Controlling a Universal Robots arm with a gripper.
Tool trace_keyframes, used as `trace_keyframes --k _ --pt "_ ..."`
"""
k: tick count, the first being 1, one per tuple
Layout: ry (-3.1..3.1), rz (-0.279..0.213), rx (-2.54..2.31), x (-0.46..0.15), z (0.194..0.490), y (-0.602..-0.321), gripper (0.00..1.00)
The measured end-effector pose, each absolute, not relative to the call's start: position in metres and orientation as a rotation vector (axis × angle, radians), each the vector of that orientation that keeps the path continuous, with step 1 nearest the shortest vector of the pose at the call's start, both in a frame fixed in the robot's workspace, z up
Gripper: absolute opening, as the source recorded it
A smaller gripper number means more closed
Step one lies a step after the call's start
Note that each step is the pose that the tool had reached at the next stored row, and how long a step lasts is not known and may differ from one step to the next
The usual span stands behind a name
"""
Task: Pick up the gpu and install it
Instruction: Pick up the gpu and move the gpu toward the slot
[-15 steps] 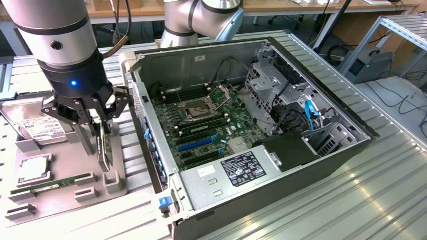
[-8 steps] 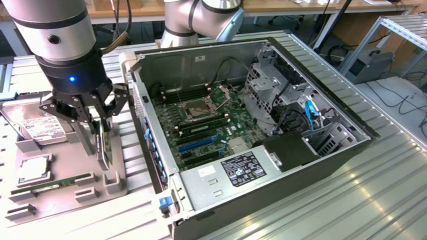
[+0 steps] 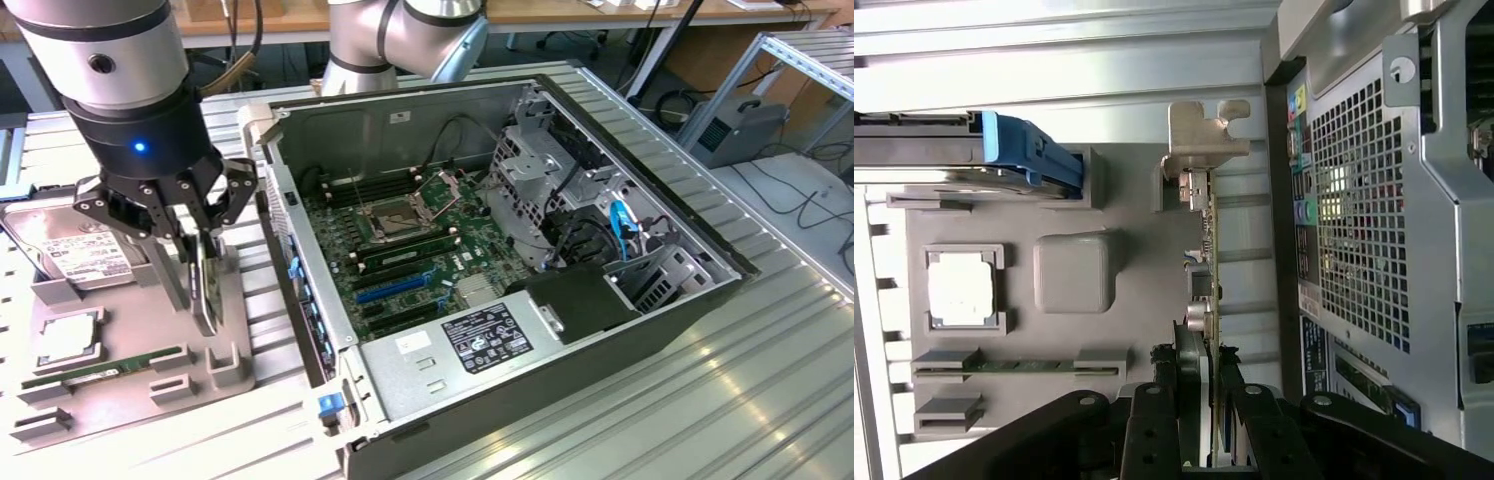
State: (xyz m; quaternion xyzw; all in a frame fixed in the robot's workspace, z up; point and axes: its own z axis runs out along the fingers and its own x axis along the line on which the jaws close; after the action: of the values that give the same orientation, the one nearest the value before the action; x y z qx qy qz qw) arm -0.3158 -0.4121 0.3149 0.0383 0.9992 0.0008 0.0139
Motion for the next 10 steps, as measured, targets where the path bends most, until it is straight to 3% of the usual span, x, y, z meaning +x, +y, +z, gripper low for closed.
trace_keyframes --k 10 --pt "3.112 0.002 0.119 -0.316 0.326 -0.412 0.27"
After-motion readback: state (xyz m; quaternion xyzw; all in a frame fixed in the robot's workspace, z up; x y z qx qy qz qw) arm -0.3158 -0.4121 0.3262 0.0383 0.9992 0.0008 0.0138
